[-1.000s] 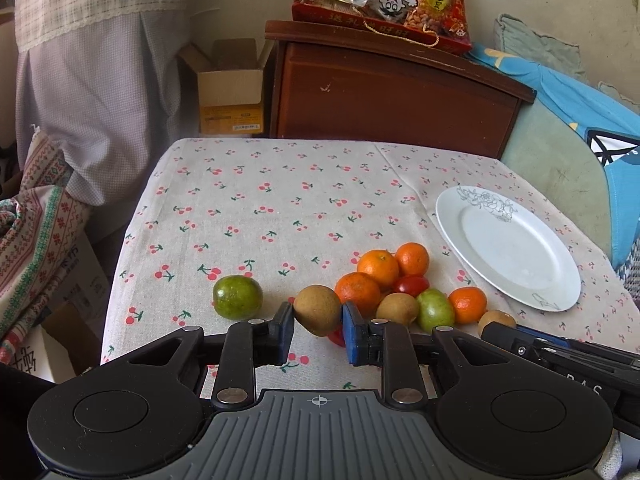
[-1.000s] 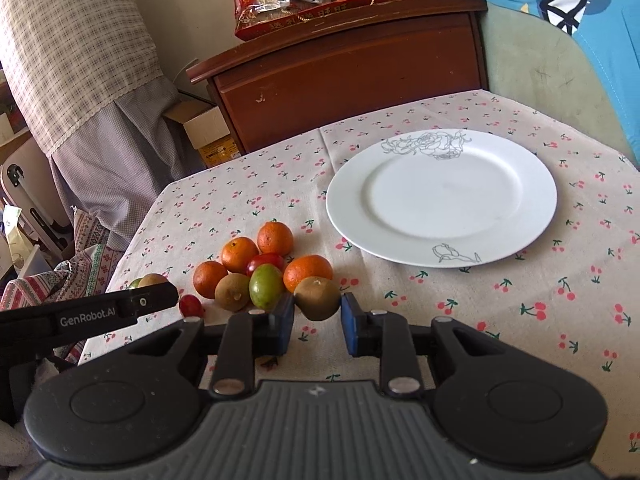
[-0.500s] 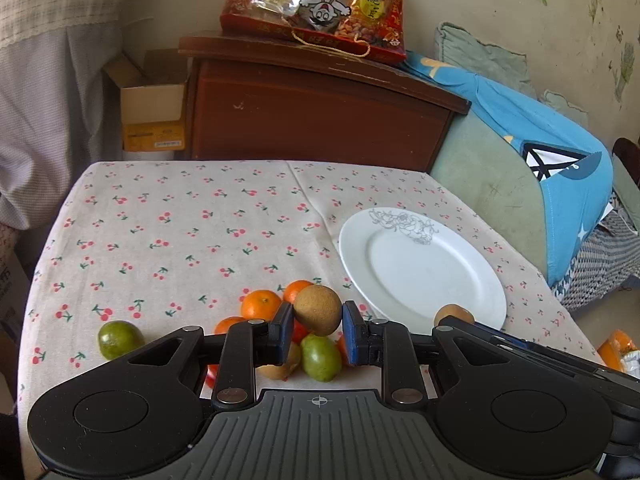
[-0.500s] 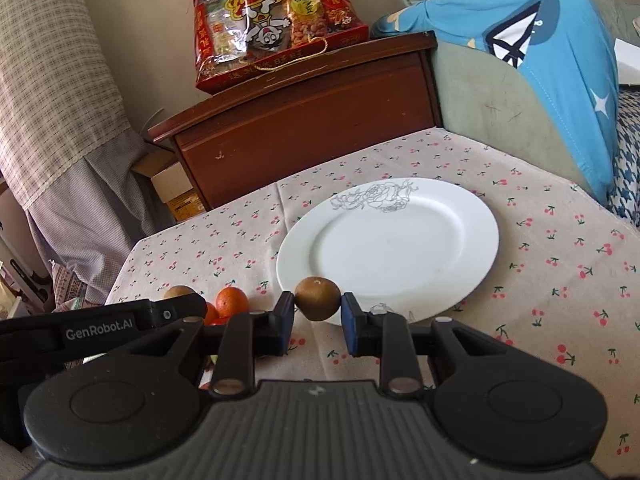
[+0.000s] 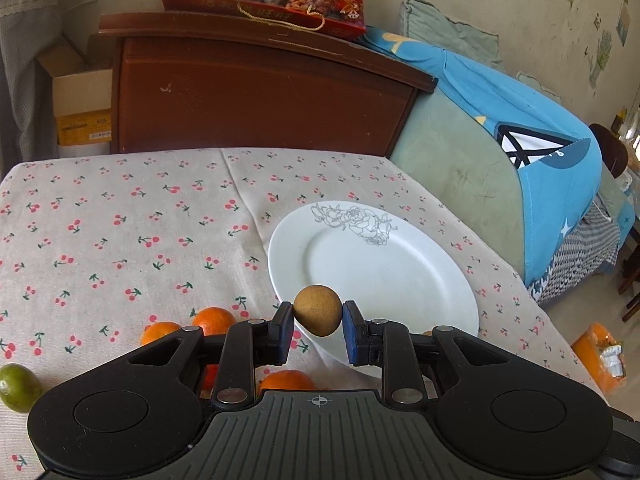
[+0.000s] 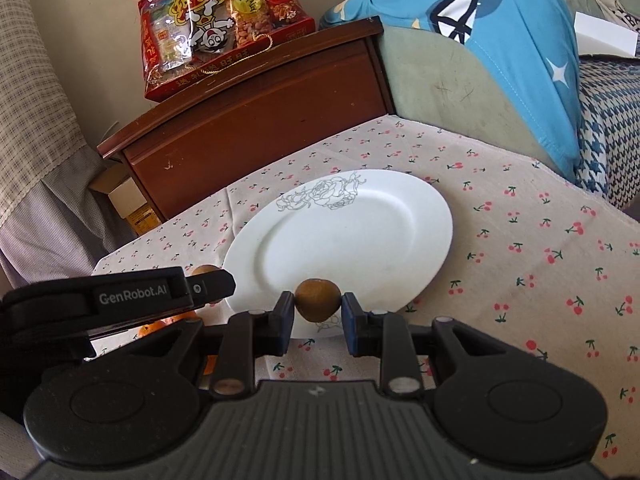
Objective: Organize fruits
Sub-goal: 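Carry both kiwis onto the white plate and open both tools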
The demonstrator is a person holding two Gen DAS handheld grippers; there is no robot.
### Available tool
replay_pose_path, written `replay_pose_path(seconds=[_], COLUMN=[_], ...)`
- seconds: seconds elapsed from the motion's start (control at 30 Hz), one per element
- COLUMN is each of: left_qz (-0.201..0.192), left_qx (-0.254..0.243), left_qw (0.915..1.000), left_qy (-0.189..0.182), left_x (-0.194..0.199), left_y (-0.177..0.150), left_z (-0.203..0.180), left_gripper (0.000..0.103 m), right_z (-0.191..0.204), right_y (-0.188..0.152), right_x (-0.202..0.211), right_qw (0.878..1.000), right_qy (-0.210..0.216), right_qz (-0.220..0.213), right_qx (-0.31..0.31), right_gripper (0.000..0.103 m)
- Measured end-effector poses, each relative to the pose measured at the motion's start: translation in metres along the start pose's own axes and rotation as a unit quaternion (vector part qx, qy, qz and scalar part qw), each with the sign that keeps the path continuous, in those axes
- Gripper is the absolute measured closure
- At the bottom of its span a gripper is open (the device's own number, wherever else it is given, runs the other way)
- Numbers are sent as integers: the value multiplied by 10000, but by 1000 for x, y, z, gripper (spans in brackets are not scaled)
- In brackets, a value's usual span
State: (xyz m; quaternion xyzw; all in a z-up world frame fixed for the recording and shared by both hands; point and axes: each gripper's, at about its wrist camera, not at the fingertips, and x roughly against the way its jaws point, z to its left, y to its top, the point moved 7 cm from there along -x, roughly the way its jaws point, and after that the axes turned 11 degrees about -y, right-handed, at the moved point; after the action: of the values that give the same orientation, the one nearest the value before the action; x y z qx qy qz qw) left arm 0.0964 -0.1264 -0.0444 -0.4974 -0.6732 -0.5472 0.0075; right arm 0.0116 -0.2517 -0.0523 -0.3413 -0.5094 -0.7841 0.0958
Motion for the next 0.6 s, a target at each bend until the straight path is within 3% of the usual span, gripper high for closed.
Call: replay_pose_path(seconds=[0.23, 0.3, 0.33, 0.6], left_qz=[73, 28, -19, -141], left_qx=[-130, -132, -142, -130], left_qw=[9999, 9999, 9999, 9997], left_qy=[-43, -15, -12, 157], left_x=[-13, -12, -10, 9], left_y=[-2, 0, 0, 5], left_z=[-8, -9, -10, -6], left_gripper=[75, 57, 55, 50], right_z=[-4, -4, -4, 0], right_y=[-1, -1, -1, -3], right_x=[-4, -5, -5, -3], right_qw=[9998, 9998, 9998, 9999], right_qy=[-60, -62, -70, -72], right_qz=[51, 78, 81, 103], right_qx=[-172, -180, -174, -82], right_gripper=[74, 73, 73, 61])
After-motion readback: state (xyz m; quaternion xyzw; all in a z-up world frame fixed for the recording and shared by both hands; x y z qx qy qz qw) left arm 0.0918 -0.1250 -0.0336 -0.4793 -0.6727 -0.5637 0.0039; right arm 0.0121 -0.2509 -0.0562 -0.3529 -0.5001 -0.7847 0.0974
